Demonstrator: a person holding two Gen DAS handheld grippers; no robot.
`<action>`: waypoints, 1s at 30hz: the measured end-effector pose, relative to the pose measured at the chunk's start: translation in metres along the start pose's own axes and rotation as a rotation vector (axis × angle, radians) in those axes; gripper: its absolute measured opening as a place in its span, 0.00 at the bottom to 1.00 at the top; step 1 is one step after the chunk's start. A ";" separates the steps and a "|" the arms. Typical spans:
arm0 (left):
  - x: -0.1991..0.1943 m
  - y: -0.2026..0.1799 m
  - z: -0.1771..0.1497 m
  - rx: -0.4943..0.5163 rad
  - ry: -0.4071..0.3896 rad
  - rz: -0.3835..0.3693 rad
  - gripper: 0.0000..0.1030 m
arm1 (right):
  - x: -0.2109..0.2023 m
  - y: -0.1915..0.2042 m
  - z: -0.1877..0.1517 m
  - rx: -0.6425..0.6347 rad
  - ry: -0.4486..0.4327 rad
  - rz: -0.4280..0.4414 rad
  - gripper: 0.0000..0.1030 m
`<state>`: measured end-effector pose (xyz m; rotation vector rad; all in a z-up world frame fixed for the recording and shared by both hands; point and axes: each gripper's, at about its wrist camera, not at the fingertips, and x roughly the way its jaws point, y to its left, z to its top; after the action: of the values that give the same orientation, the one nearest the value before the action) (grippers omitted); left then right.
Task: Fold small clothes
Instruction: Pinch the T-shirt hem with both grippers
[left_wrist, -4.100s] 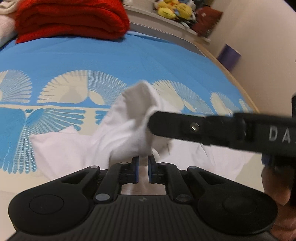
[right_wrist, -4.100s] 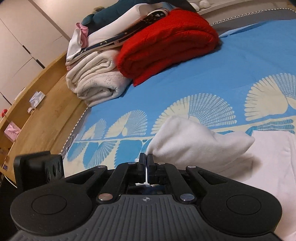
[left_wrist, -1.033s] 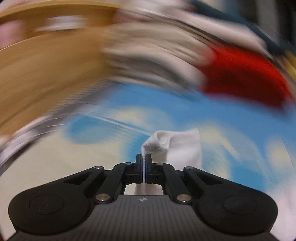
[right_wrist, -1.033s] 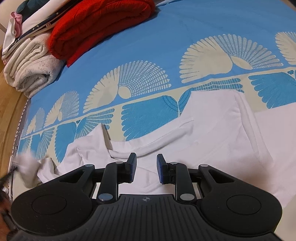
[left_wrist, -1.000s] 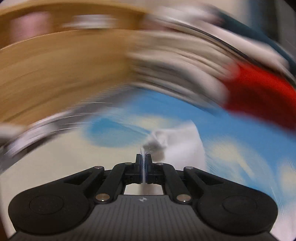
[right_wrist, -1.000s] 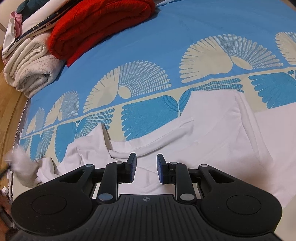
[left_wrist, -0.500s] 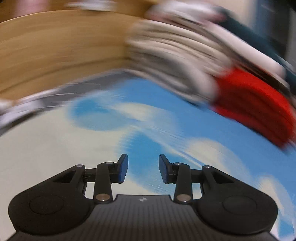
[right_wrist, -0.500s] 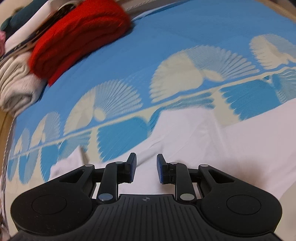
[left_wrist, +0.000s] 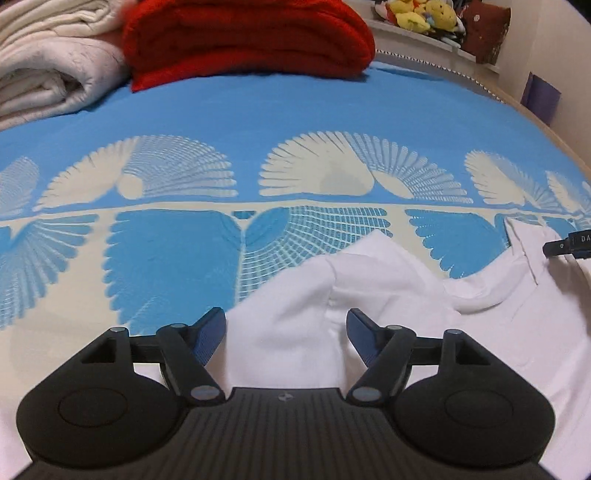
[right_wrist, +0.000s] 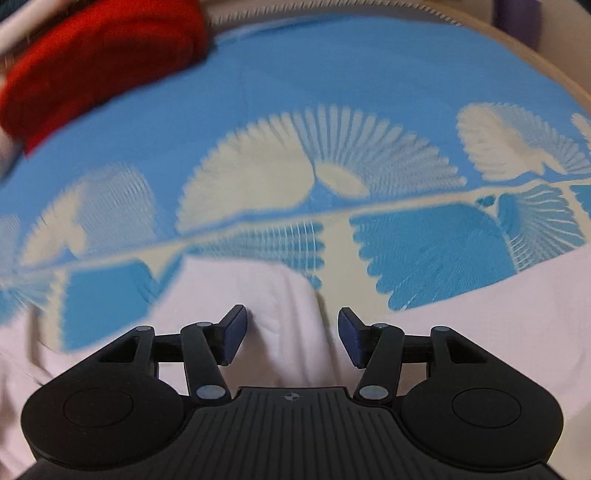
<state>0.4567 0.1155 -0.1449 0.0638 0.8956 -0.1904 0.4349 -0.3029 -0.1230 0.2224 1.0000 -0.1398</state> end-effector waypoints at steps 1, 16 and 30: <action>0.007 -0.002 0.002 0.006 -0.010 0.007 0.75 | 0.001 0.006 -0.001 -0.053 -0.028 -0.008 0.44; 0.020 0.010 0.119 0.080 -0.200 0.129 0.23 | -0.026 0.035 0.102 -0.161 -0.383 -0.018 0.20; -0.103 -0.006 -0.037 -0.013 0.154 -0.053 0.45 | -0.100 -0.063 -0.053 -0.093 0.057 0.057 0.48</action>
<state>0.3641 0.1284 -0.0872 0.0433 1.0529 -0.2311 0.3242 -0.3494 -0.0735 0.1704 1.0535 -0.0347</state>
